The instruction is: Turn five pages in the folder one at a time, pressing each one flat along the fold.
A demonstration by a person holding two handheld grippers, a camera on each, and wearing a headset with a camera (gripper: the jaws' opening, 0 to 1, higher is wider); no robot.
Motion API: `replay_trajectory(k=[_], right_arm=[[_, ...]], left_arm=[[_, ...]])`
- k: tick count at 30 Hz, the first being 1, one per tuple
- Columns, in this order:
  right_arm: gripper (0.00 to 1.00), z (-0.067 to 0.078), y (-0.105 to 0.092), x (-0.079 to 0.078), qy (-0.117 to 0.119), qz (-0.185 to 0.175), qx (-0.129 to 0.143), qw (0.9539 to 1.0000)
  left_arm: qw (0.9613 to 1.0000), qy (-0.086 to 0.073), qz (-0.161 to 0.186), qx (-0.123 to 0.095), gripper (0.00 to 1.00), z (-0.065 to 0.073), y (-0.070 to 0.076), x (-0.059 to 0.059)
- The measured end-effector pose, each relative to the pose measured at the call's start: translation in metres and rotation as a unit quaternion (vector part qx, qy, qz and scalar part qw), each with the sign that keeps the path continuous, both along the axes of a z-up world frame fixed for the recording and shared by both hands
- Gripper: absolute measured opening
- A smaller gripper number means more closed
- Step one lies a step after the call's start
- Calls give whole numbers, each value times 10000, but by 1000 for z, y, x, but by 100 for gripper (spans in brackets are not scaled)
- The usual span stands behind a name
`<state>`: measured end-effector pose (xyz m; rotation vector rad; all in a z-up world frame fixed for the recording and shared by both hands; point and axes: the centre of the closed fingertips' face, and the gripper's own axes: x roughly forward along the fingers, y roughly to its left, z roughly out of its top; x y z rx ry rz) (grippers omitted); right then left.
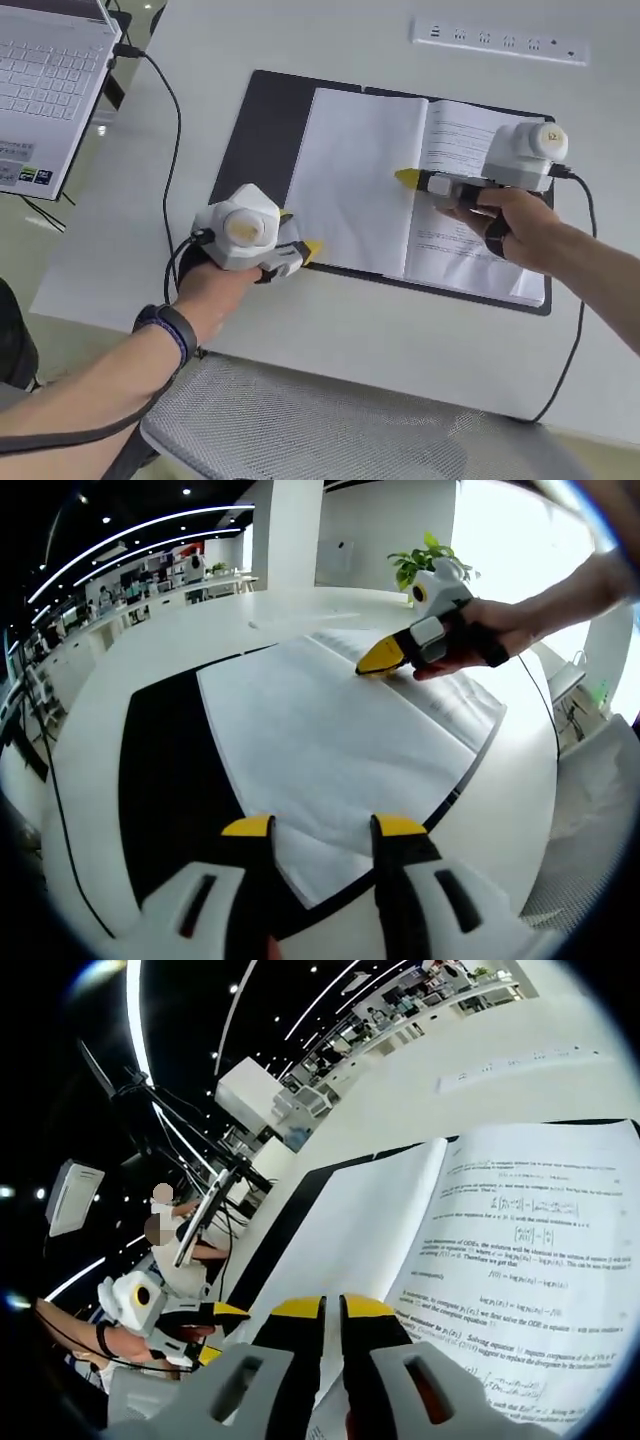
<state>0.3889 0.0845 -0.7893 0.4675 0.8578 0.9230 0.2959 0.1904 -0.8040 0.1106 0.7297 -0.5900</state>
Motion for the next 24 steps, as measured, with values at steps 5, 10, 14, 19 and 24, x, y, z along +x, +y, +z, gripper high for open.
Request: replay_trajectory(k=[5,10,14,19,24], right_arm=[[0,-1,-2,2,-6,-29,3,10000],[0,0,-1,1,-15,45,0,10000],[0,0,-1,1,-2,68,46,10000],[0,0,0,2,-10,227,80,9997],[0,1,-2,15,-74,55,161,9998]], left_arm=[[10000,3,-8,10,37,0,0,0],[10000,0,-8,18,37,1,-1,1],[10000,4,-10,20,37,2,-1,1],[10000,0,4,33,36,1,0,2],[10000,5,23,34,36,1,0,2]])
